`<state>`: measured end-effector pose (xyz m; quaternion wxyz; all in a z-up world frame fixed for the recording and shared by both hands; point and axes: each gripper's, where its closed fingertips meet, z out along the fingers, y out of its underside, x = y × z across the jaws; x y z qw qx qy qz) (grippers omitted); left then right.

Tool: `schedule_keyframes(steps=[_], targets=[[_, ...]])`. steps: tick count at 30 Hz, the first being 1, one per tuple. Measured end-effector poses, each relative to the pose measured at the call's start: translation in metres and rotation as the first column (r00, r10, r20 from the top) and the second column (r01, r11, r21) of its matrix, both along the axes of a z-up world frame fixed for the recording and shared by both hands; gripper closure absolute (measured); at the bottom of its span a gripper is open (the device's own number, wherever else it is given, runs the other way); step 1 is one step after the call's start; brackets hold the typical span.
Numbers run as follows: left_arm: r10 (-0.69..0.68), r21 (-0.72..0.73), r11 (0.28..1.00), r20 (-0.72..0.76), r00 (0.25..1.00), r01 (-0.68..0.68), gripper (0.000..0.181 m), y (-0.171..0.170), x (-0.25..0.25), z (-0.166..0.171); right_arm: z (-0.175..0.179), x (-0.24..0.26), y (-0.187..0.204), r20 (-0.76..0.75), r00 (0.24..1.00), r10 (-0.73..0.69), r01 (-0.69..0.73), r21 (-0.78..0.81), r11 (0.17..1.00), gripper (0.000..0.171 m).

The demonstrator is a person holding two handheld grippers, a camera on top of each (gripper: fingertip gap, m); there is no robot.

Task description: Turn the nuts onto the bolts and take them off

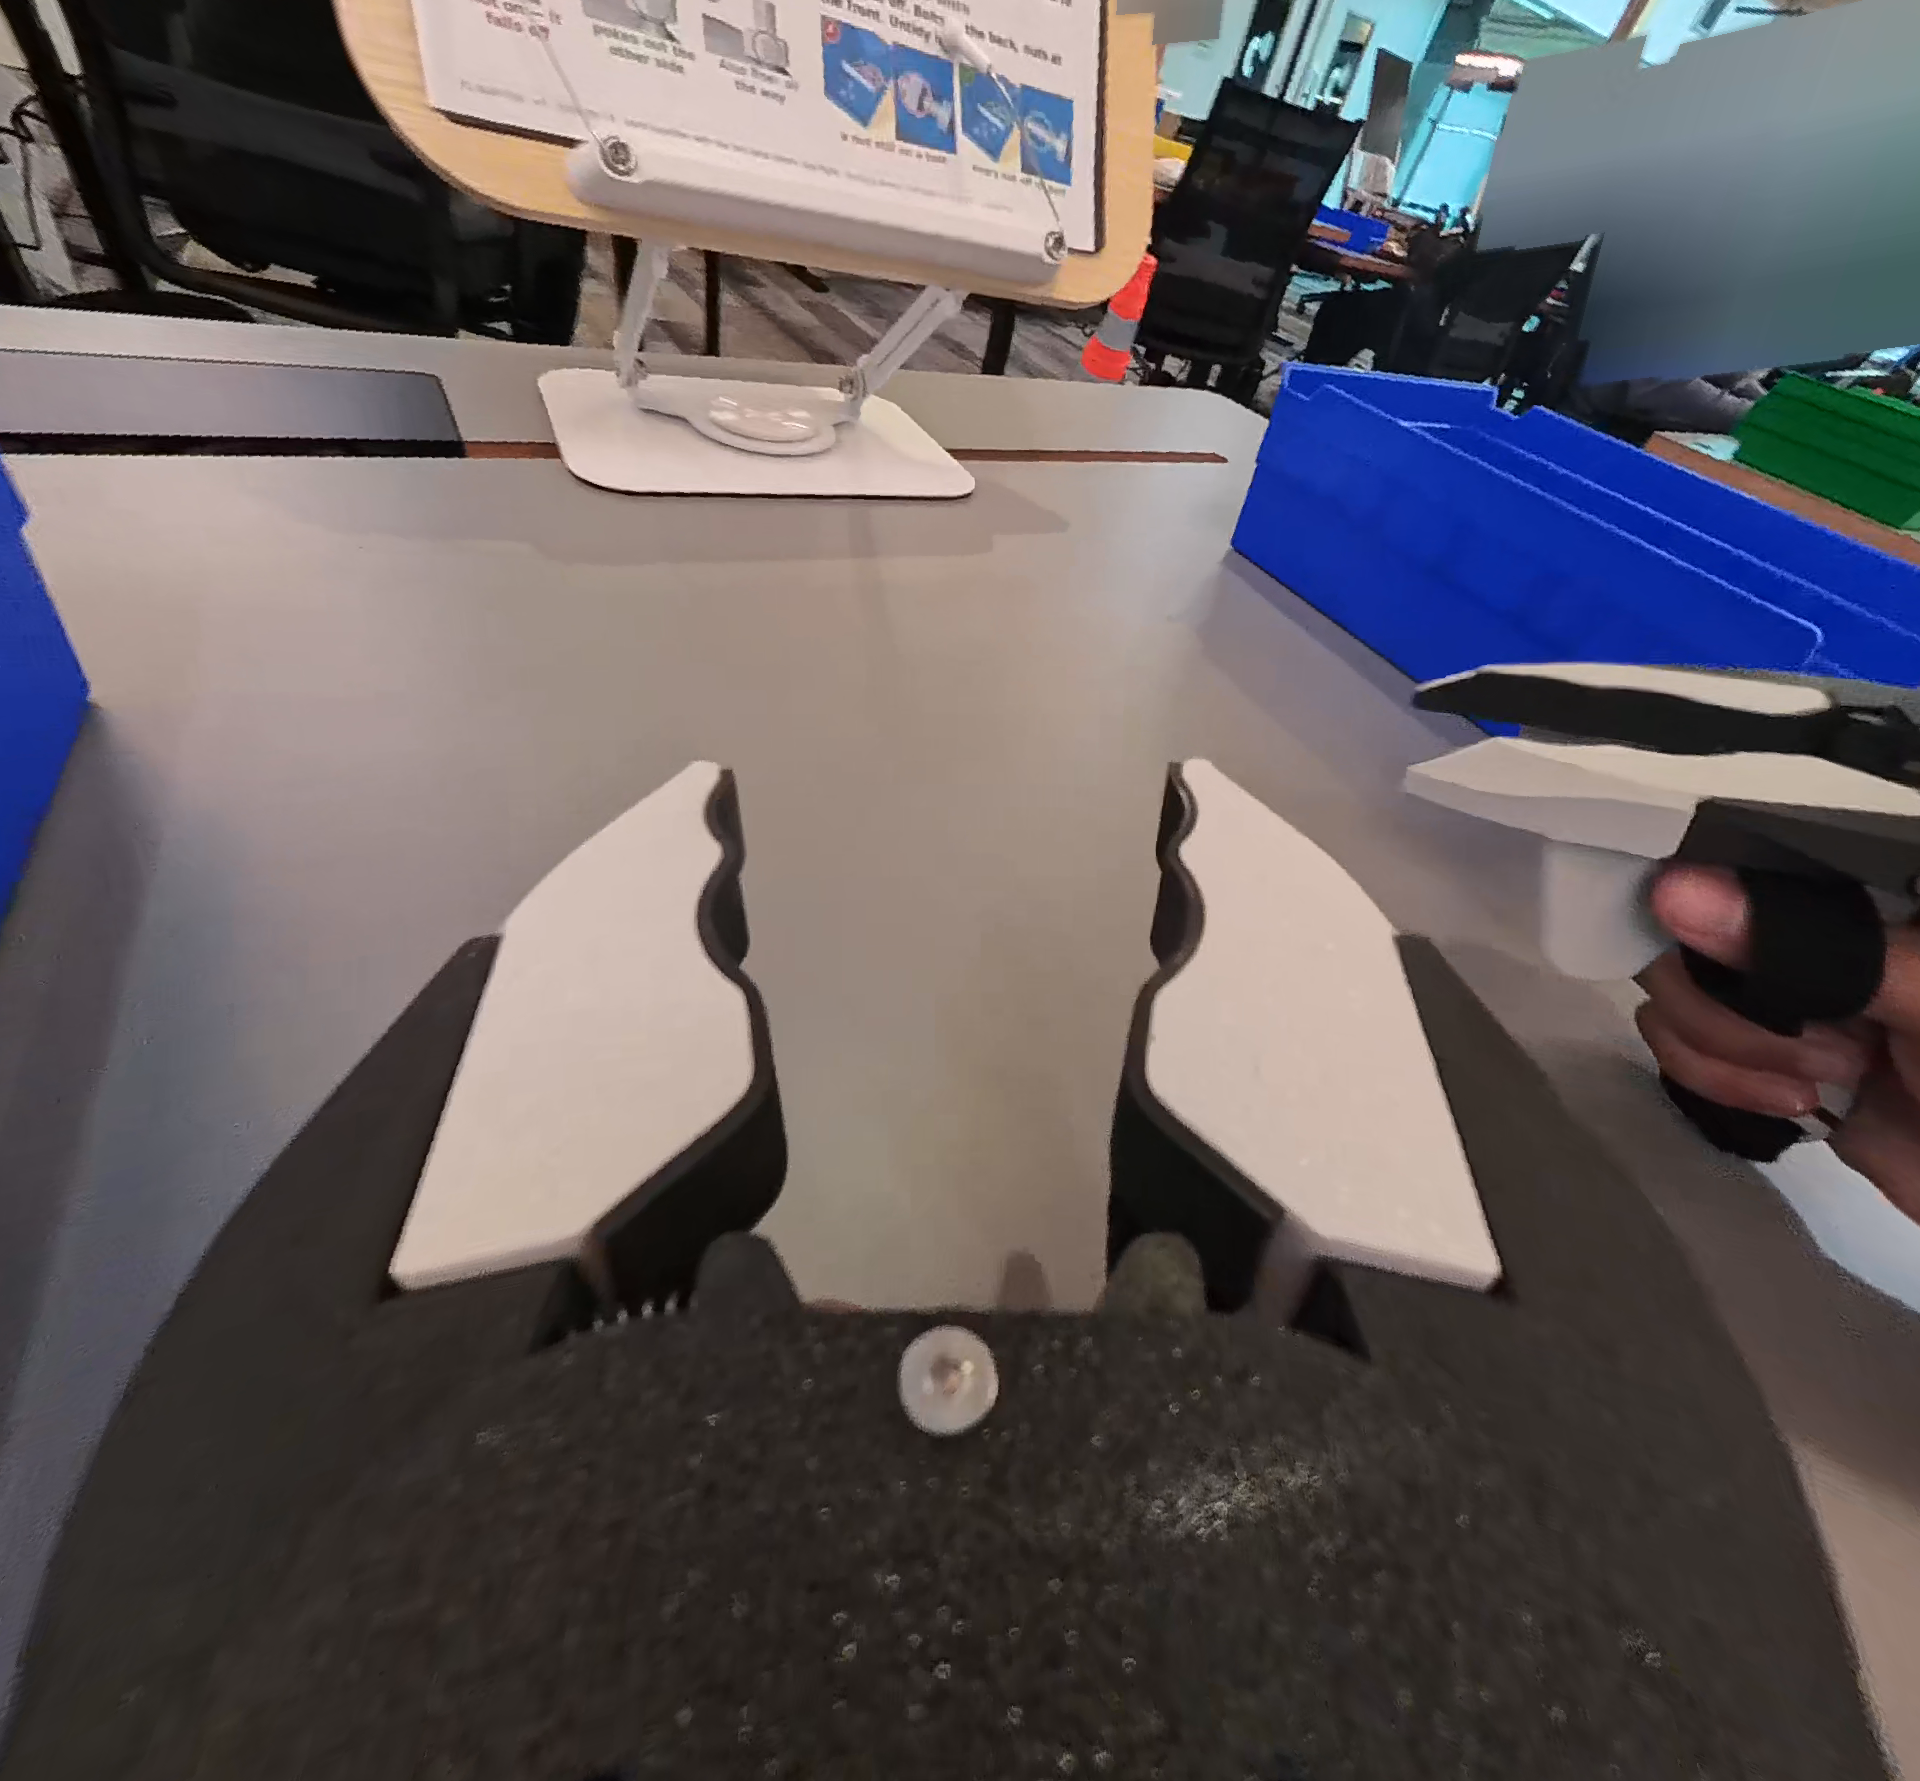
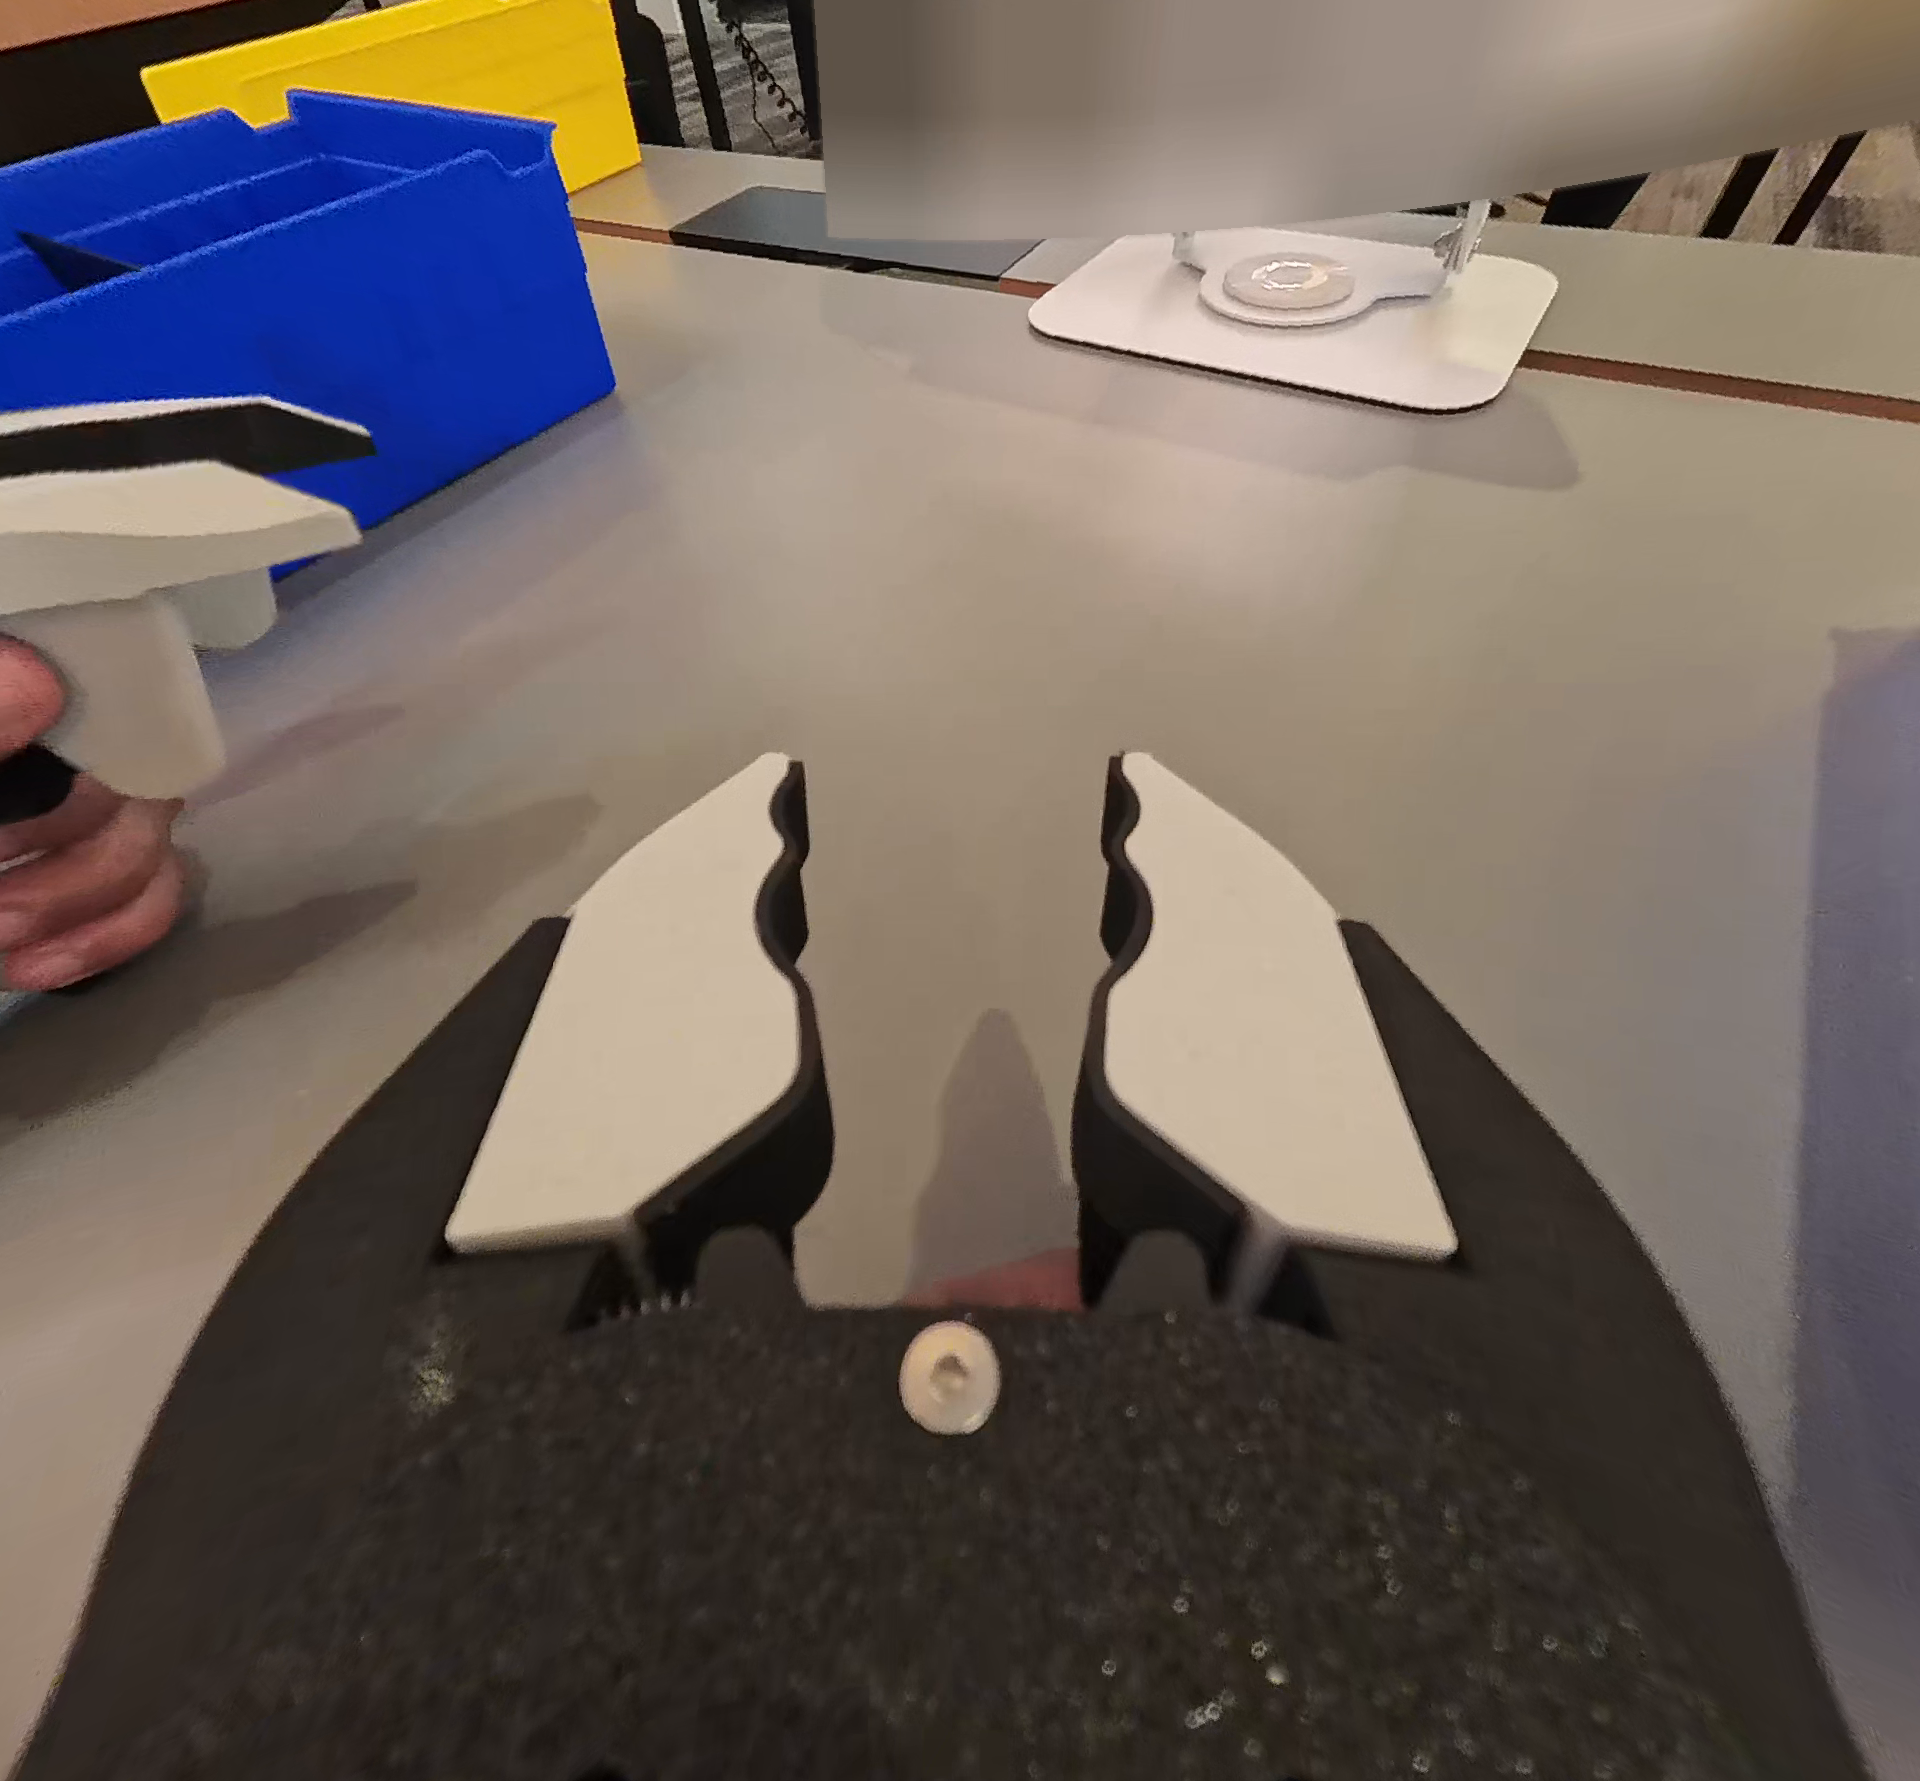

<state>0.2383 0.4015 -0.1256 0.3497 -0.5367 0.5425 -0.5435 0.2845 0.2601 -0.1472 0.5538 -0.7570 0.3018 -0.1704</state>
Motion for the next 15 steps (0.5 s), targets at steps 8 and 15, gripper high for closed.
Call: schedule_keyframes(steps=[8,15], targets=[[-0.136,0.058,0.989,-0.048,0.990,0.138,0.108,0.027,-0.054,0.062,-0.001,0.008,0.006,-0.014,0.999,0.035,-0.035,-0.005,0.999,0.117],[-0.020,0.373,0.893,-0.522,0.852,0.250,0.113,0.194,-0.091,0.045,-0.008,0.019,0.011,-0.023,0.998,0.066,-0.067,-0.035,0.997,0.118]])
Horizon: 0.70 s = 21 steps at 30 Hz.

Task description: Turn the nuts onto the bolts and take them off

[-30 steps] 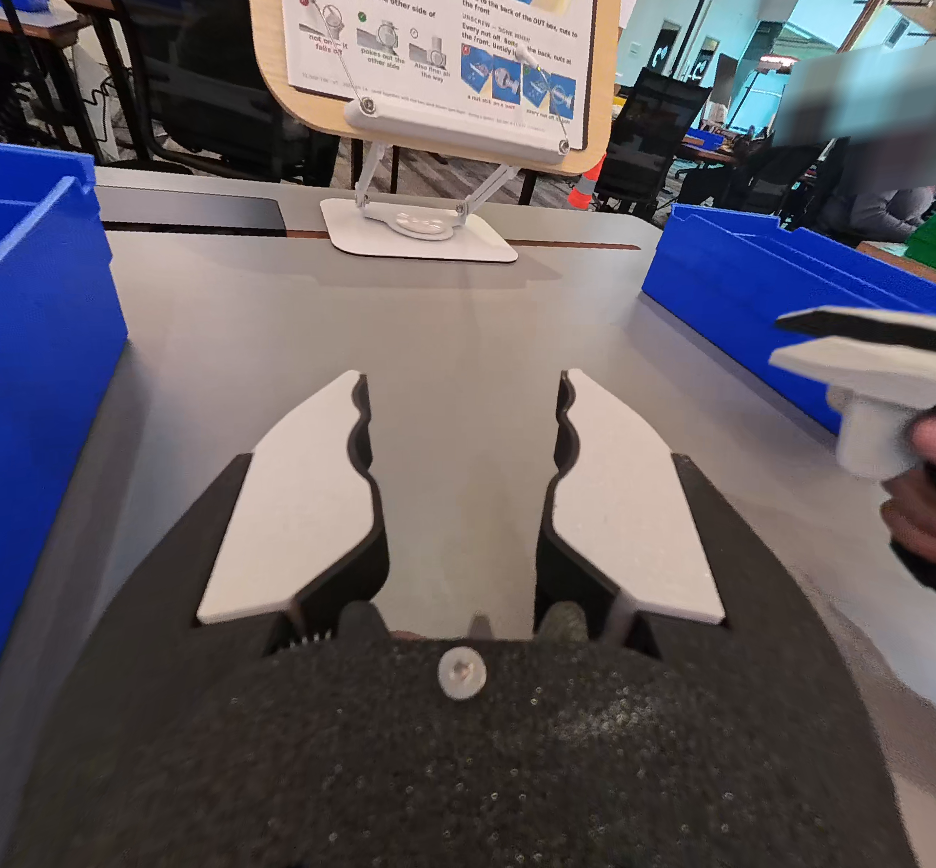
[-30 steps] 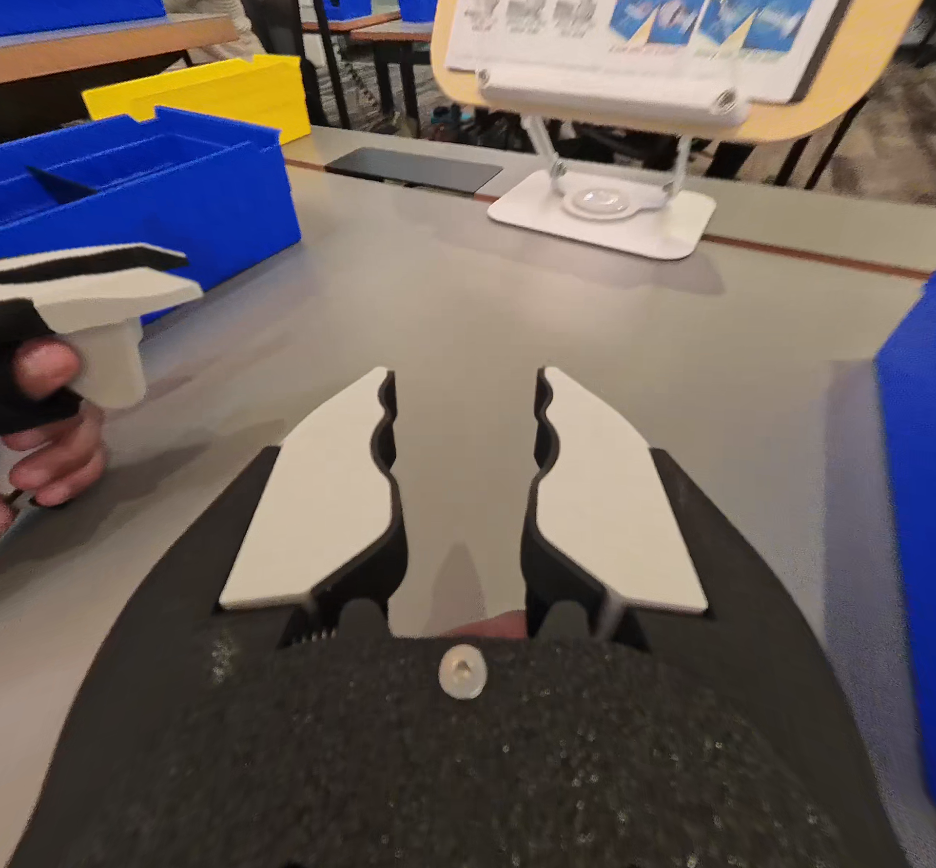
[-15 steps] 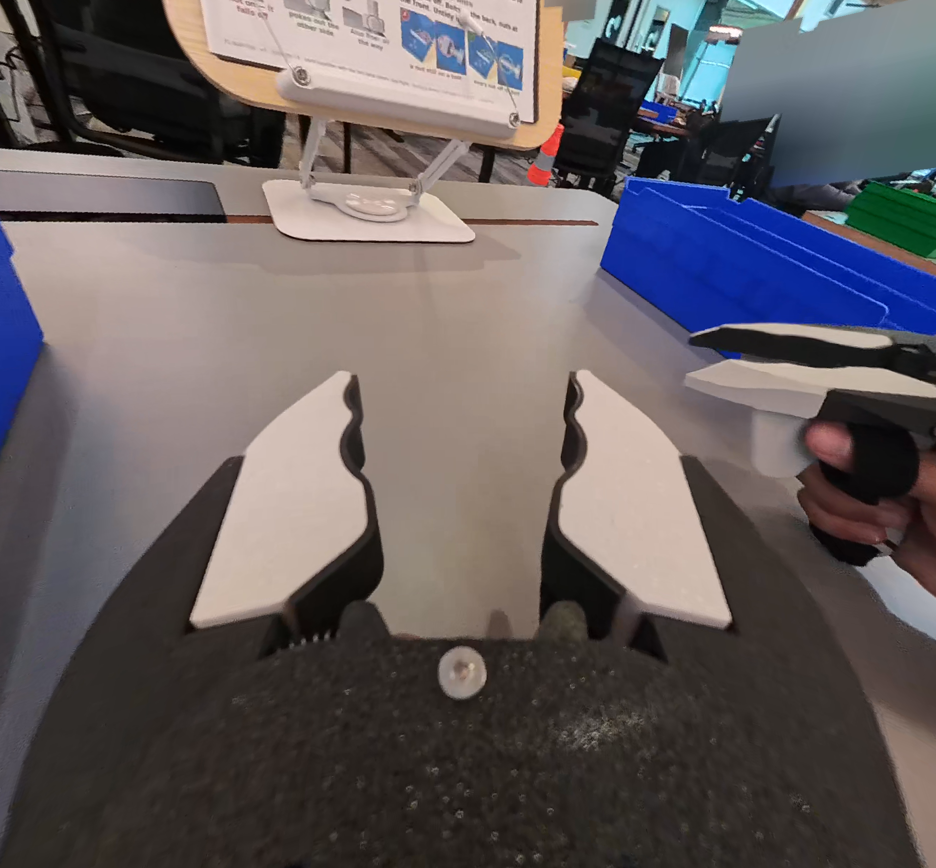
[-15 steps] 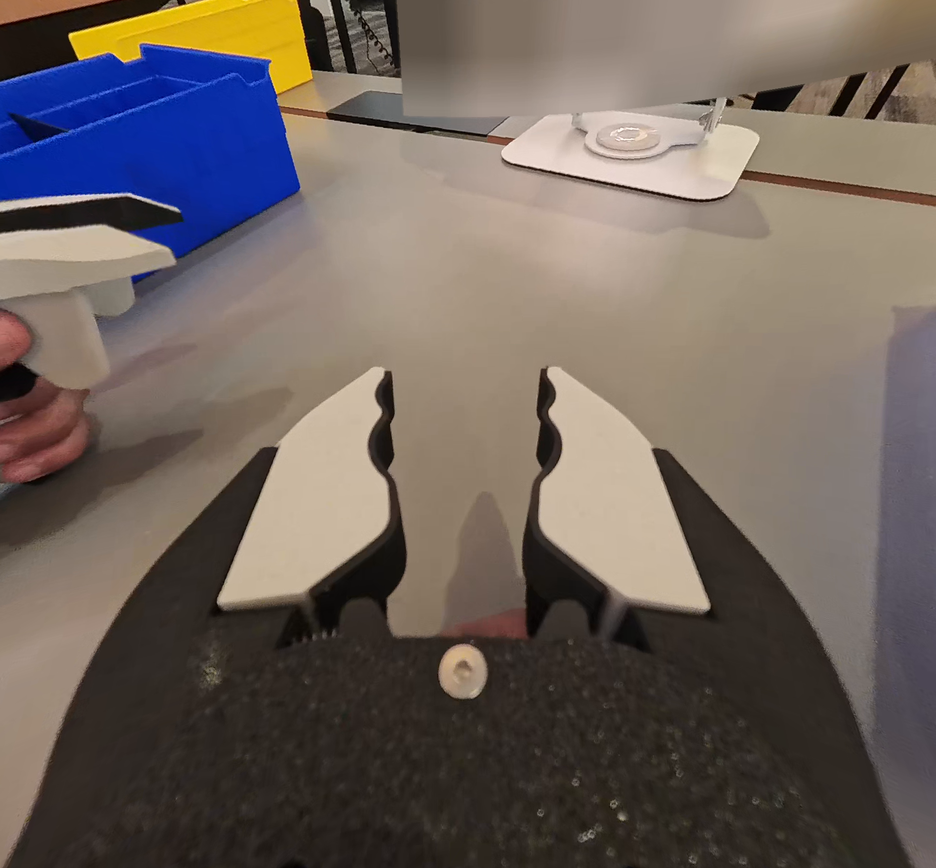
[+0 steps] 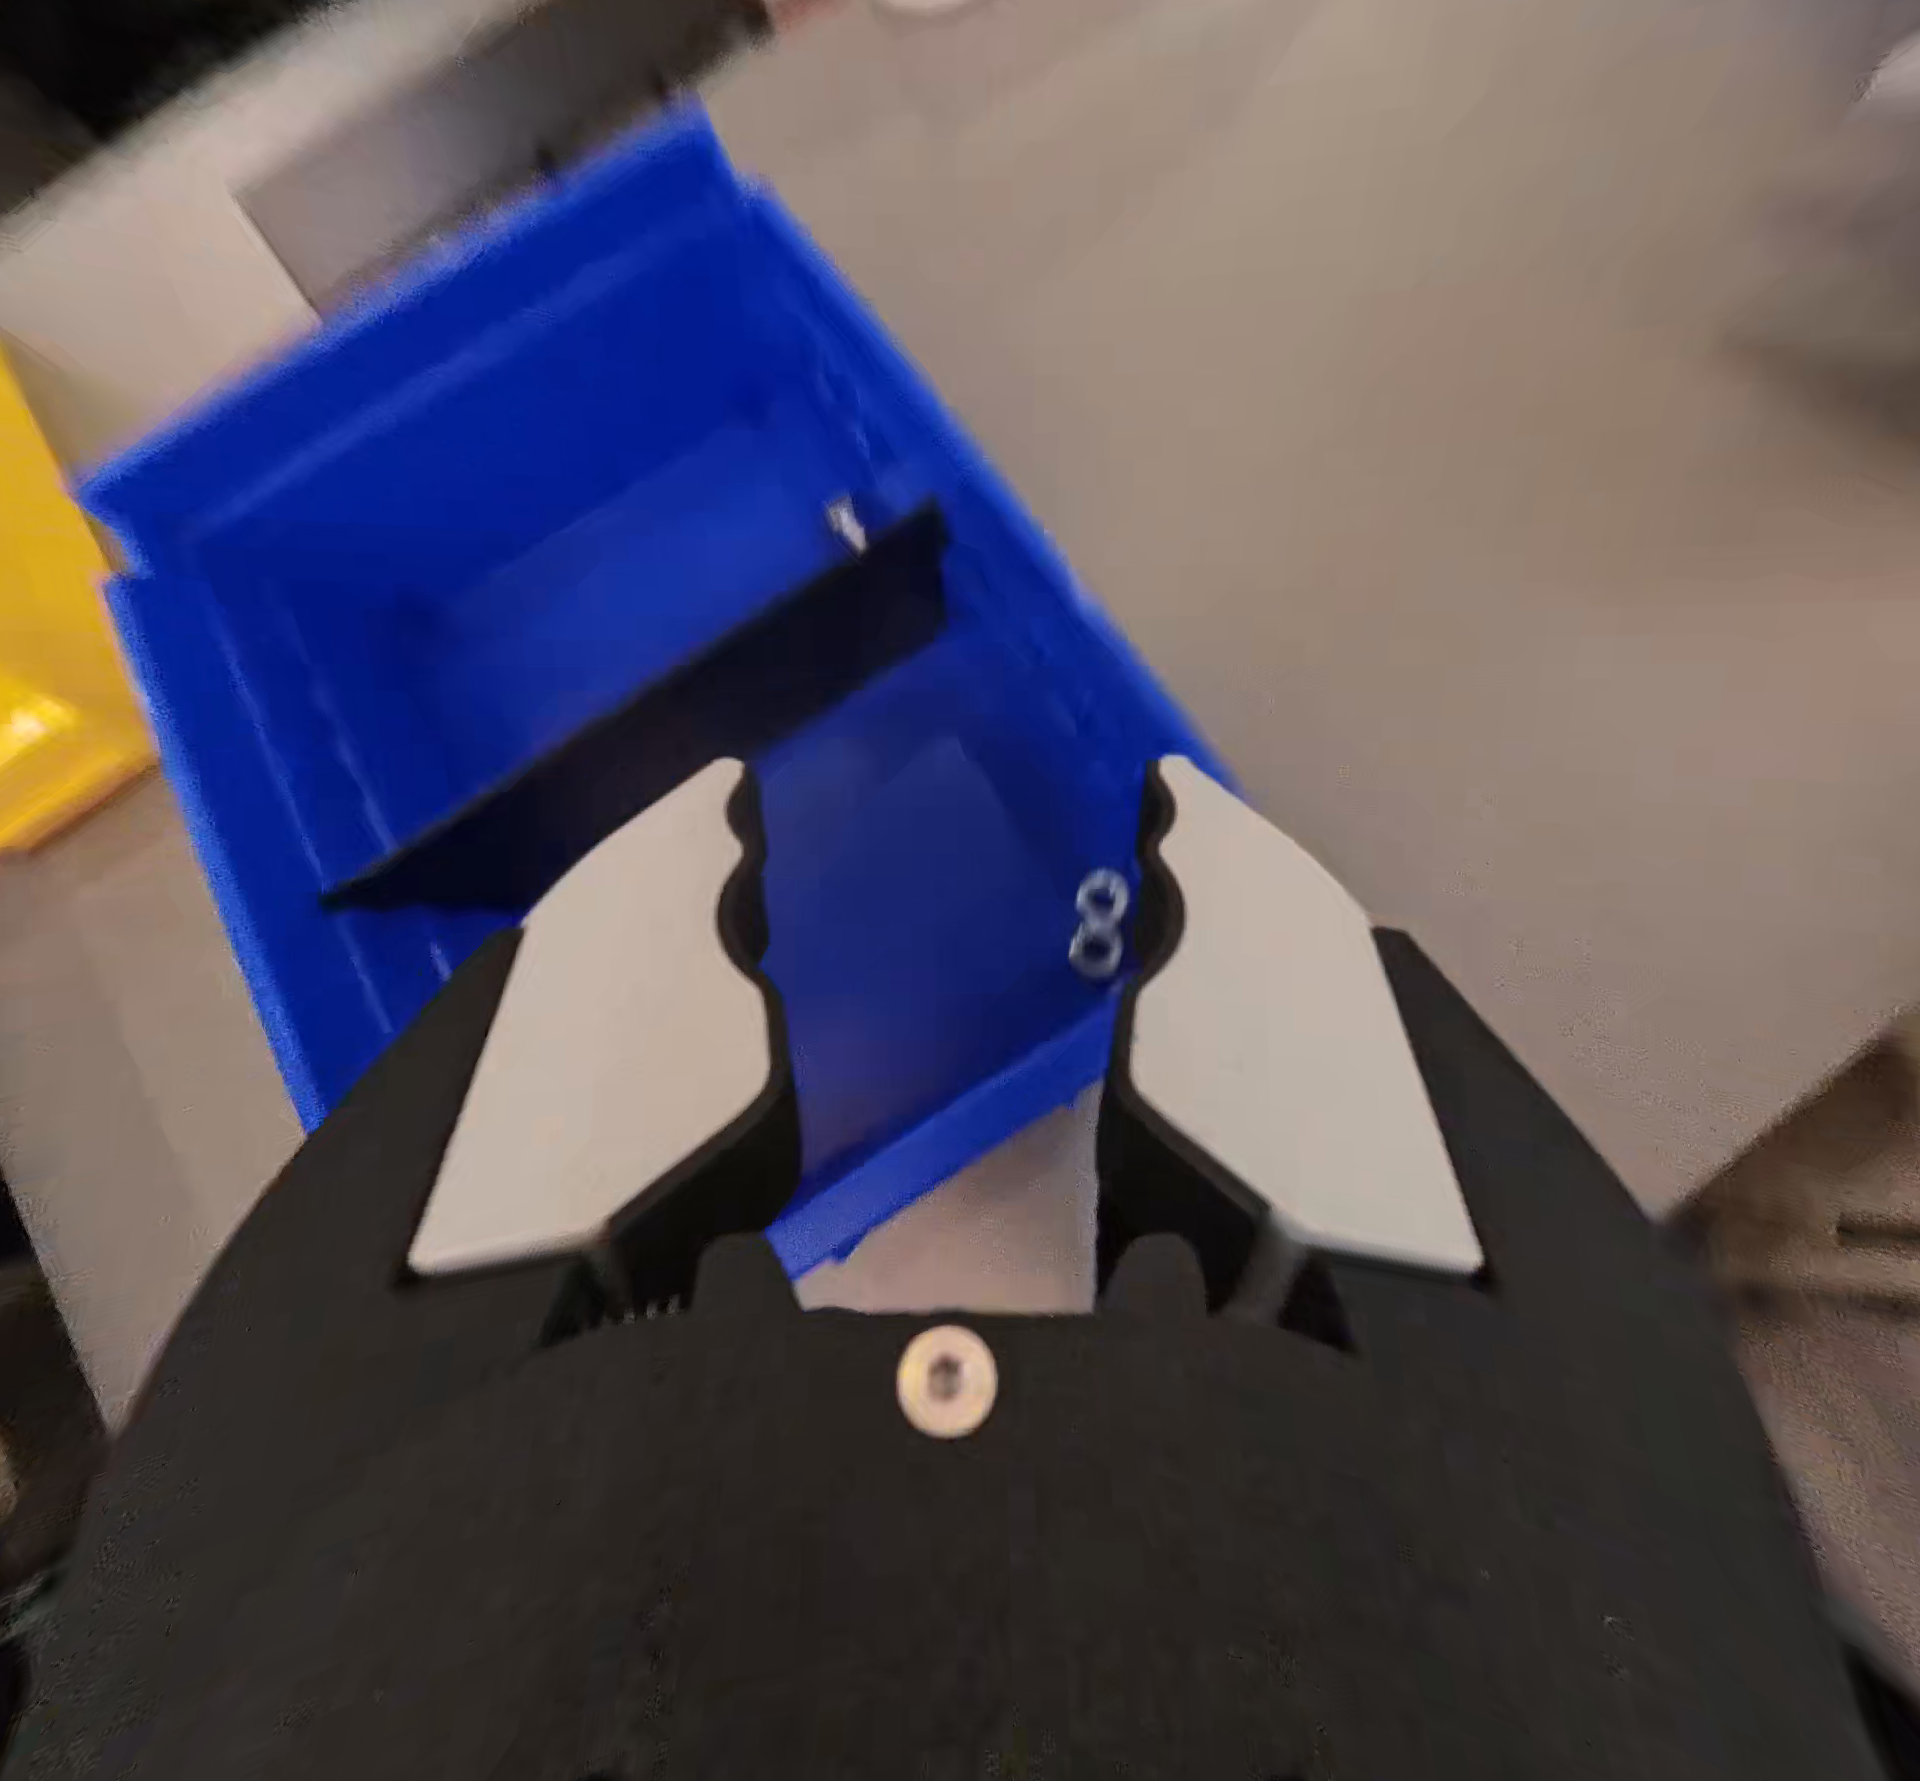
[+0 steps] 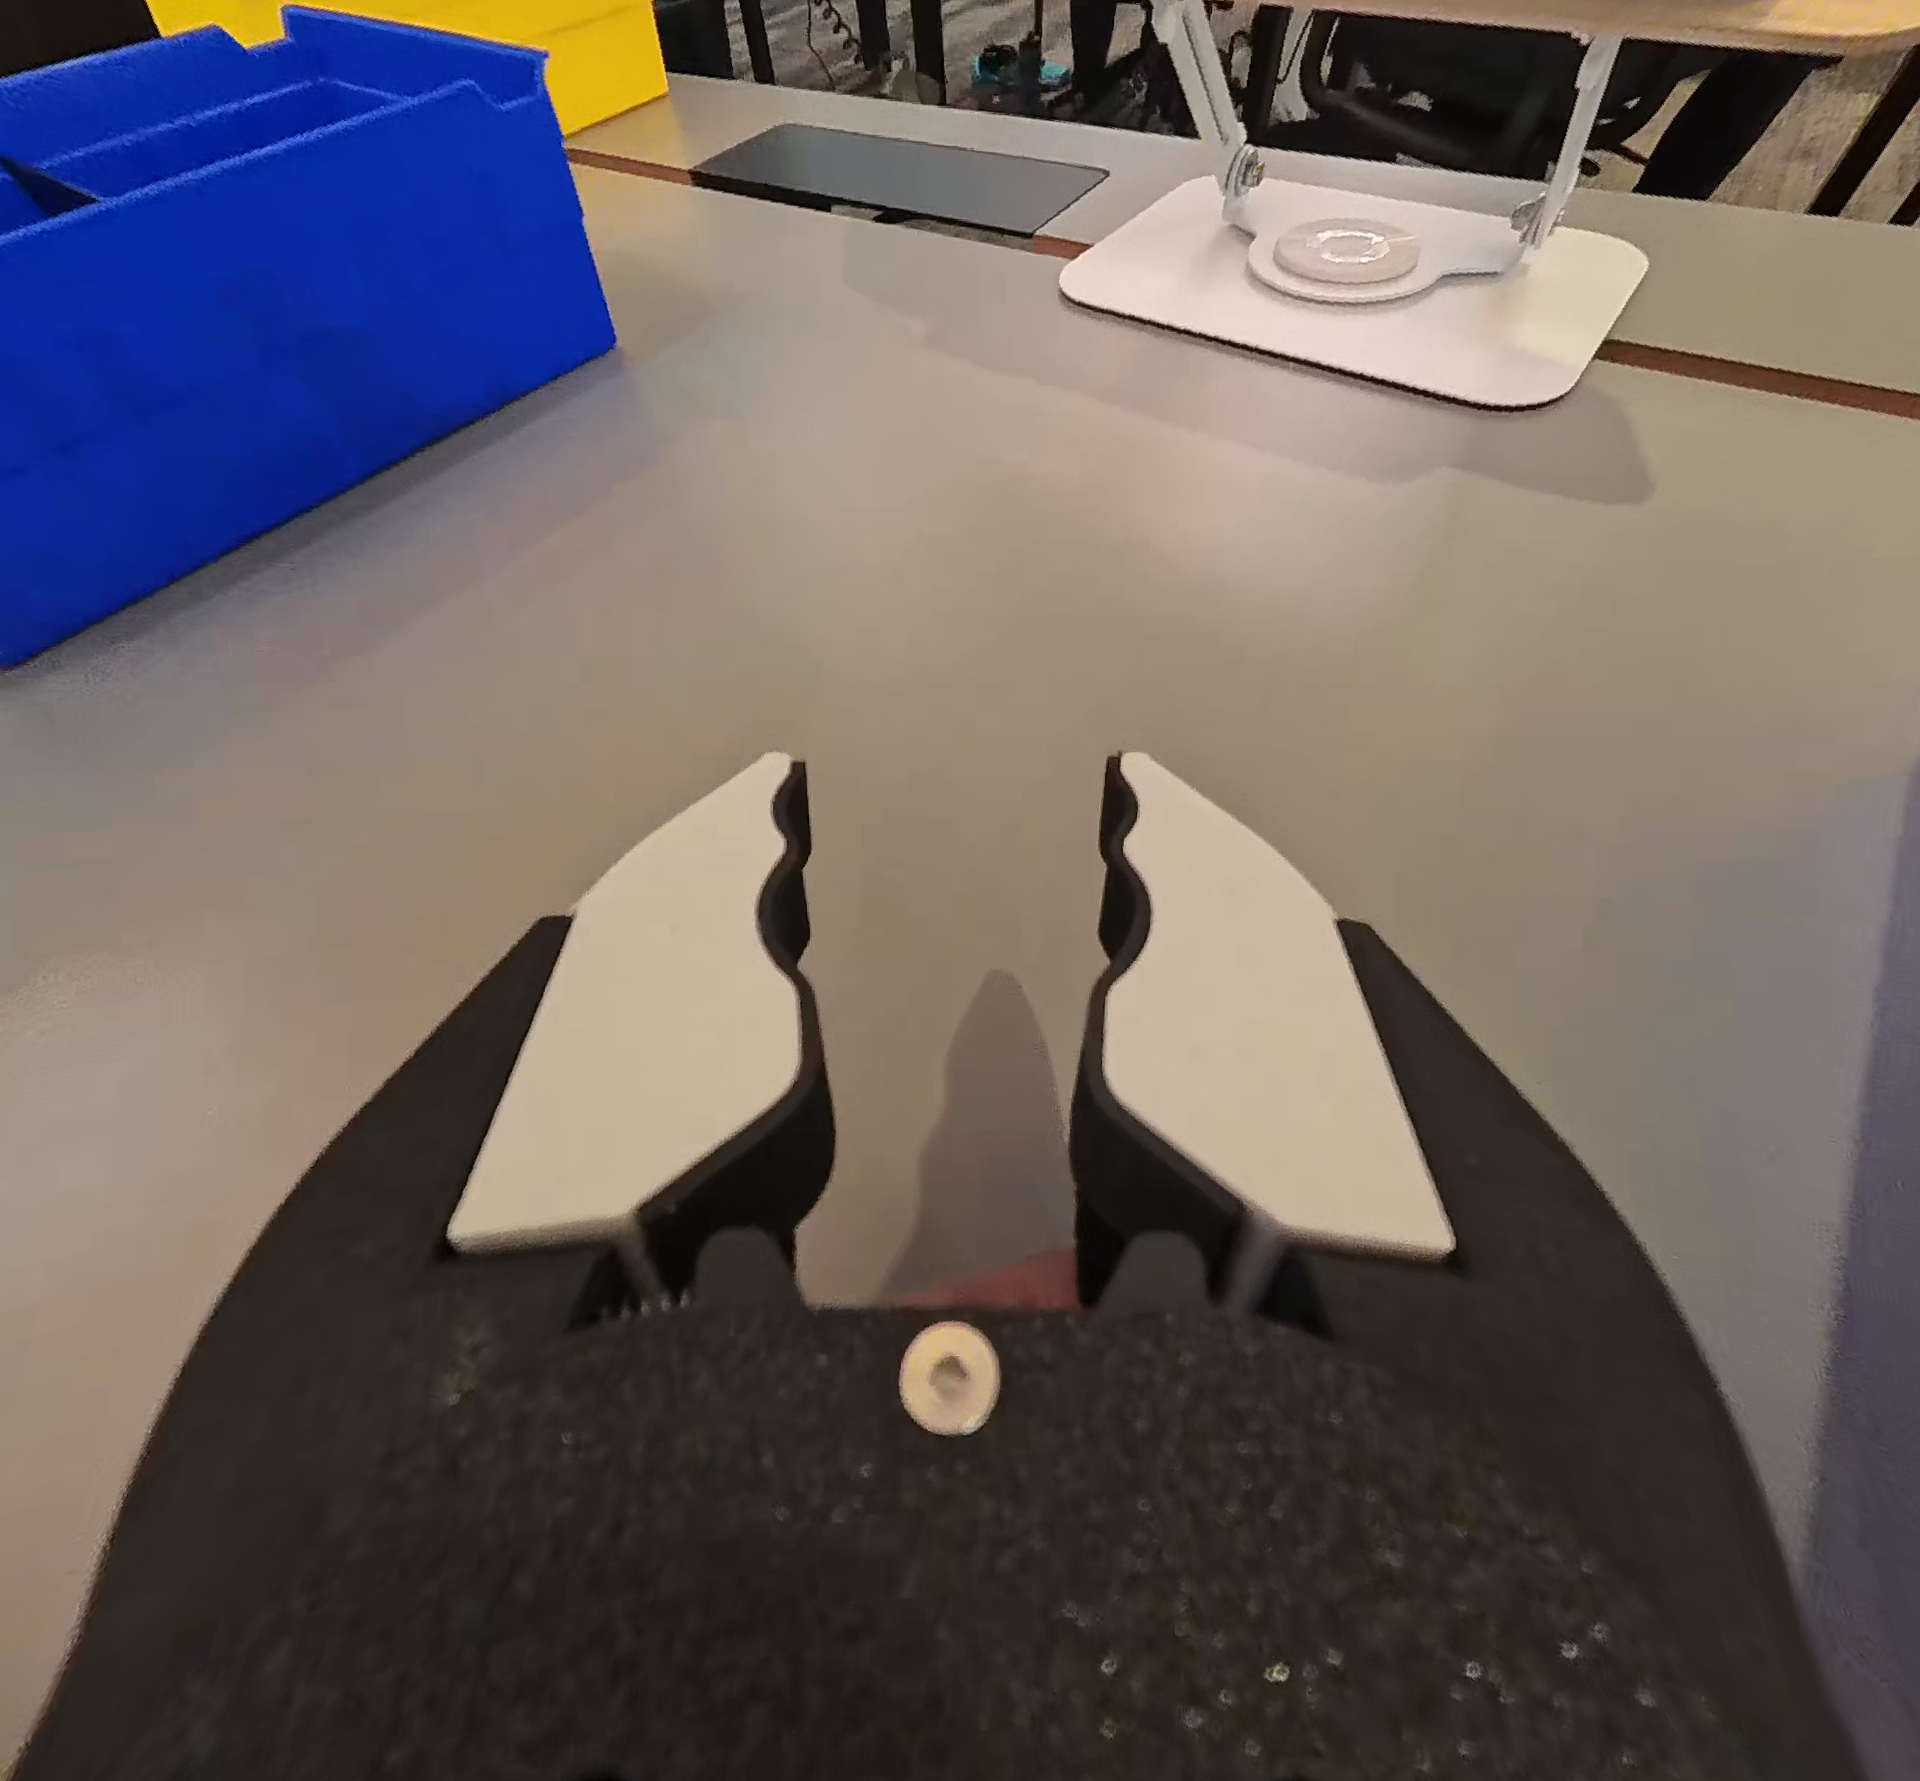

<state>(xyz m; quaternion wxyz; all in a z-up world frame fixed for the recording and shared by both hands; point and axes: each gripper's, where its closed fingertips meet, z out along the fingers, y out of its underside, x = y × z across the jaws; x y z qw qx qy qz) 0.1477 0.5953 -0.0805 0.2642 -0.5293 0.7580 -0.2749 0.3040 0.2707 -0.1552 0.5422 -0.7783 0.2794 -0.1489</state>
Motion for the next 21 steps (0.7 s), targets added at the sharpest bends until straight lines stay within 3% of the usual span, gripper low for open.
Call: schedule_keyframes(steps=[4,8,16,21], targets=[[-0.101,-0.012,0.995,-0.246,0.964,0.101,0.118,0.010,-0.005,-0.048,-0.002,0.002,0.004,-0.023,1.000,0.003,-0.003,-0.002,1.000,0.118],[-0.199,-0.070,0.980,-0.426,0.883,0.188,0.116,0.004,-0.007,-0.088,-0.003,0.000,0.009,-0.026,1.000,0.011,-0.012,-0.031,0.999,0.118],[-0.320,-0.133,0.945,-0.564,0.761,0.298,0.116,-0.009,-0.010,-0.125,-0.006,-0.003,0.010,-0.039,0.999,0.005,-0.008,-0.066,0.998,0.119],[-0.334,-0.112,0.936,-0.580,0.743,0.333,0.122,-0.010,-0.006,-0.125,-0.008,-0.004,0.016,-0.044,0.999,0.019,-0.023,-0.078,0.997,0.120]])
